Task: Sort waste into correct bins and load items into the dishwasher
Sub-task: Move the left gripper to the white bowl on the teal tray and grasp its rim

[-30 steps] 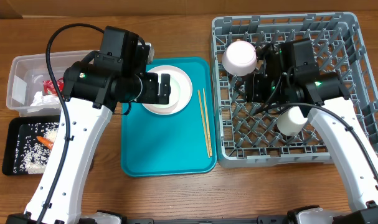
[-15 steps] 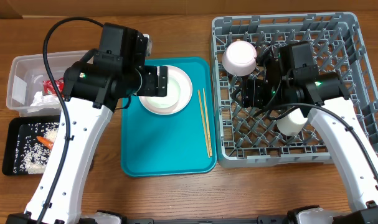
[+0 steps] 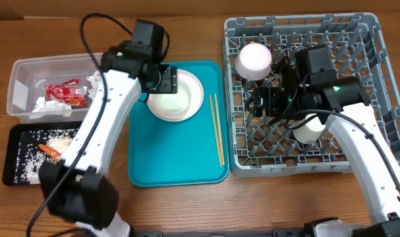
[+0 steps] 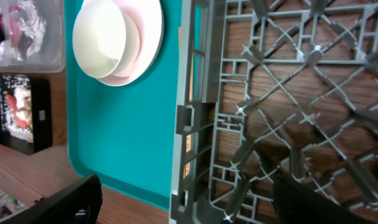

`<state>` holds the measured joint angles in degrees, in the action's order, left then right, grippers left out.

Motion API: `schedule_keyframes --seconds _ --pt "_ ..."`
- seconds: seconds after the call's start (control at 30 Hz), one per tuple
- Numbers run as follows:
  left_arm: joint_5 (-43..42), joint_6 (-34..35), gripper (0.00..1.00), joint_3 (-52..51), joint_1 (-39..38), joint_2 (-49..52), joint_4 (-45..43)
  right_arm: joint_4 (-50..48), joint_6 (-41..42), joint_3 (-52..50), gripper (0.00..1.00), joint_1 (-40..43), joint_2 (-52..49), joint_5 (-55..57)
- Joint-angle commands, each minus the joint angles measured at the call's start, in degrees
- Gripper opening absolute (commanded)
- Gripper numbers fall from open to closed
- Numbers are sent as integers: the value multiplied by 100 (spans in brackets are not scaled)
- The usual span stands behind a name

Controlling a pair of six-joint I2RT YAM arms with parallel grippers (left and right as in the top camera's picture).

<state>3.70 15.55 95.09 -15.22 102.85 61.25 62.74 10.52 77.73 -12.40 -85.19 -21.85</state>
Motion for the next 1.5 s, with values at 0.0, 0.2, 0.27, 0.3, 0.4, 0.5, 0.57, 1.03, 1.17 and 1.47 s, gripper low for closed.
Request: schedule_keyframes --seconds 0.0,0.2,0.27,0.3,0.4,0.5,0.57,1.03,1.17,1.47 --pt "9 116 100 11 92 330 -83 37 -2 61 91 -7 11 251" --pt "11 116 66 11 111 673 -103 79 -2 61 92 -7 11 273" --pt "20 118 57 11 120 704 -114 81 -2 61 92 -7 11 273" --pt "37 120 56 11 125 713 -131 81 -2 61 92 -7 11 273" --pt "76 131 51 11 173 732 -205 81 -4 61 92 -7 11 273" --pt "79 190 49 11 229 756 -227 81 -4 61 93 -7 11 275" --pt "81 188 50 11 269 791 -229 81 -4 61 93 -7 11 275" --pt "72 203 41 11 369 1694 -282 83 -4 61 93 -7 11 278" --pt "42 203 38 11 369 1858 -260 83 -4 61 93 -7 11 278" --pt "37 177 13 28 369 1873 -170 83 -4 61 93 -7 11 299"
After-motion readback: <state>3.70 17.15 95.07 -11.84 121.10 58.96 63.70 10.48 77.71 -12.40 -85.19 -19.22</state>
